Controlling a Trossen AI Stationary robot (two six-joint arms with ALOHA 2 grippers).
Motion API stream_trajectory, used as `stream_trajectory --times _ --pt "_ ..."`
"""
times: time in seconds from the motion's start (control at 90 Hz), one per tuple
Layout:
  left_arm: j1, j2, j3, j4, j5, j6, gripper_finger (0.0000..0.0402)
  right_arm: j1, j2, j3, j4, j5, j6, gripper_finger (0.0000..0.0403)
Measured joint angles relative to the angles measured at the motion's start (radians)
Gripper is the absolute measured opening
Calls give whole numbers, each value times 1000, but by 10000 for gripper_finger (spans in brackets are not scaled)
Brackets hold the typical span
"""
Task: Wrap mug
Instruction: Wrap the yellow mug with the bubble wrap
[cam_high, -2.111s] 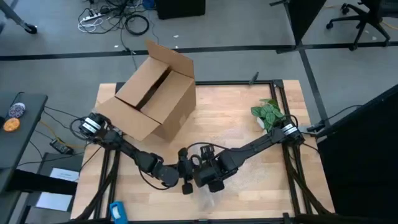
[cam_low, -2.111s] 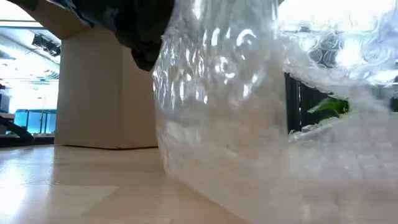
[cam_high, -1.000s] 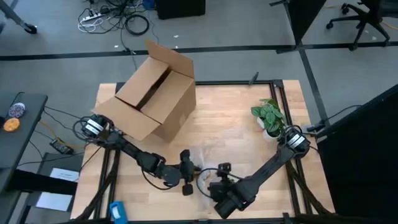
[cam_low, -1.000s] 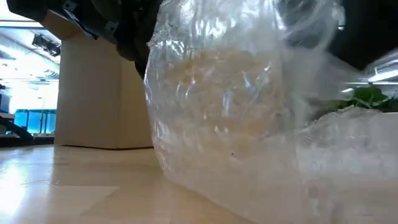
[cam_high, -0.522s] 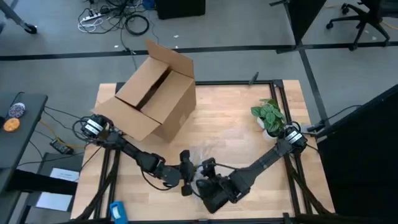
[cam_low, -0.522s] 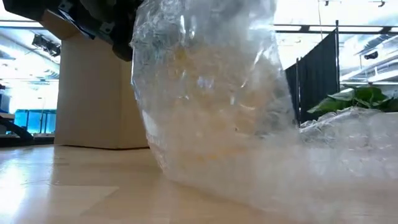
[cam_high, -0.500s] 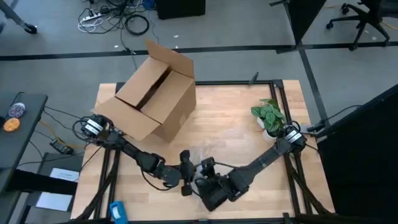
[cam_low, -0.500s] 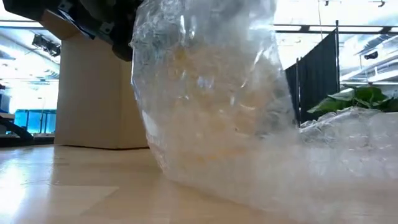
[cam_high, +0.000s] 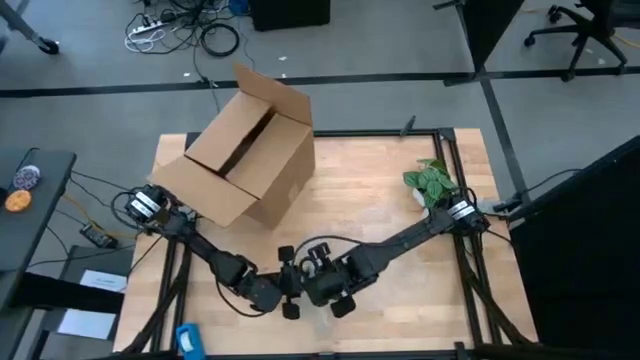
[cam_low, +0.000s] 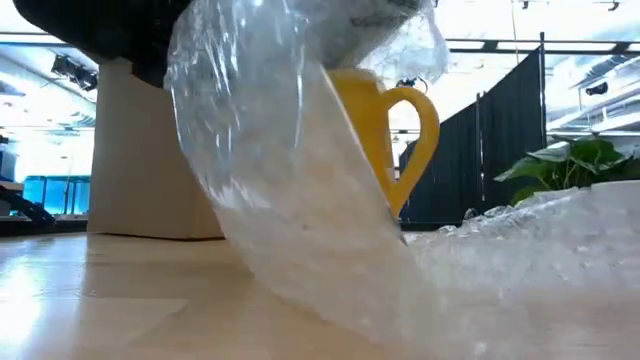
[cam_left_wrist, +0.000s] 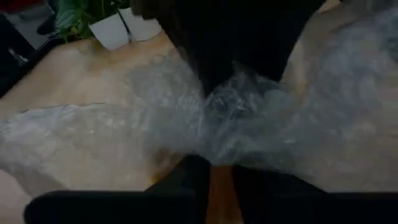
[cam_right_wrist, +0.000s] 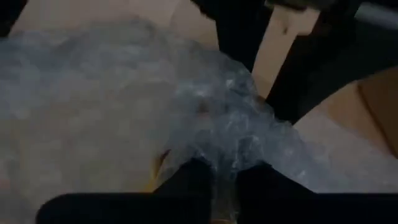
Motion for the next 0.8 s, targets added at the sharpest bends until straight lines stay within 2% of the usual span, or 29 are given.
stream_trajectory --times 0.144,0.289,0.478,0.8 --pt "-13 -16 3 -9 -10 -12 48 -22 5 -4 -11 -95 13 3" --pt "-41 -78 13 13 -41 0 48 -24 9 -10 -11 -116 26 1" --pt "-99 -133 10 0 -148 96 48 -26 4 -88 126 -123 37 1" --pt "-64 -13 2 40 -122 -29 48 -28 12 -124 188 -114 93 5"
